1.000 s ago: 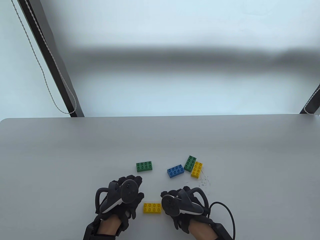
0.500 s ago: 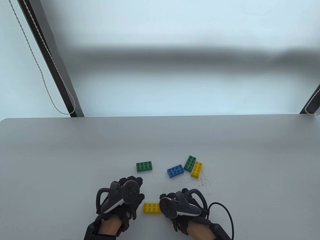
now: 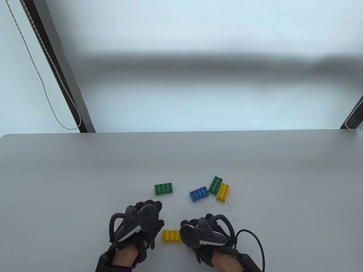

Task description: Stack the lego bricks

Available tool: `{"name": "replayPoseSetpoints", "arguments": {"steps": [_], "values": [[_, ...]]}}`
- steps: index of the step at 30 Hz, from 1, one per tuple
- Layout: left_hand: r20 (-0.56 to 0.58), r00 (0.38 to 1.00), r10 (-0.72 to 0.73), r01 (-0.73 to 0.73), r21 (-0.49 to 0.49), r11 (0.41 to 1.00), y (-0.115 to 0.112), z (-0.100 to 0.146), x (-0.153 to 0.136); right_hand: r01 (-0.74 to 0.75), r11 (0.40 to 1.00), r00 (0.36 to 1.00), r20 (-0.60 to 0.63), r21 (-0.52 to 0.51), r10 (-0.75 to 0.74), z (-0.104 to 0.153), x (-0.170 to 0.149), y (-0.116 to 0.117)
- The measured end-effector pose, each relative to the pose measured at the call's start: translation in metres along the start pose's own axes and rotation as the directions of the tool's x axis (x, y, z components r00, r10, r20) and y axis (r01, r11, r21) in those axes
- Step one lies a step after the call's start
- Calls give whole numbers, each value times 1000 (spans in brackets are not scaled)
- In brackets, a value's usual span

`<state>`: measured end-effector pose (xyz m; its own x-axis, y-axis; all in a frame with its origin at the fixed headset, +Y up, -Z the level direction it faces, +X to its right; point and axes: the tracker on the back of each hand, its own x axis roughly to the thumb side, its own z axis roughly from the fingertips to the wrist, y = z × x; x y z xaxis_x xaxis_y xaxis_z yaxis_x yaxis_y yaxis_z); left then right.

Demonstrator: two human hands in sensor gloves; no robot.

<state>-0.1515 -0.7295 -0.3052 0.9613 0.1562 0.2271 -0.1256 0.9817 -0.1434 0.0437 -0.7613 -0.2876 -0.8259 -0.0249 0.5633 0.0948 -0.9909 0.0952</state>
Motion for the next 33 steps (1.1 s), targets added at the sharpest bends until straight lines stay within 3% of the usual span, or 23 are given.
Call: {"name": "replayPoseSetpoints", "arguments": {"steps": [23,33], "values": [[-1,1000,-13,13,-11,1000,-1,0,1,8,1000,1000,0,7,-8,-1,1,1],[-20,1000,-8,8,-33,999,-4,-5,0,80,996,996,-30,-41,-81,4,-9,-12]]}}
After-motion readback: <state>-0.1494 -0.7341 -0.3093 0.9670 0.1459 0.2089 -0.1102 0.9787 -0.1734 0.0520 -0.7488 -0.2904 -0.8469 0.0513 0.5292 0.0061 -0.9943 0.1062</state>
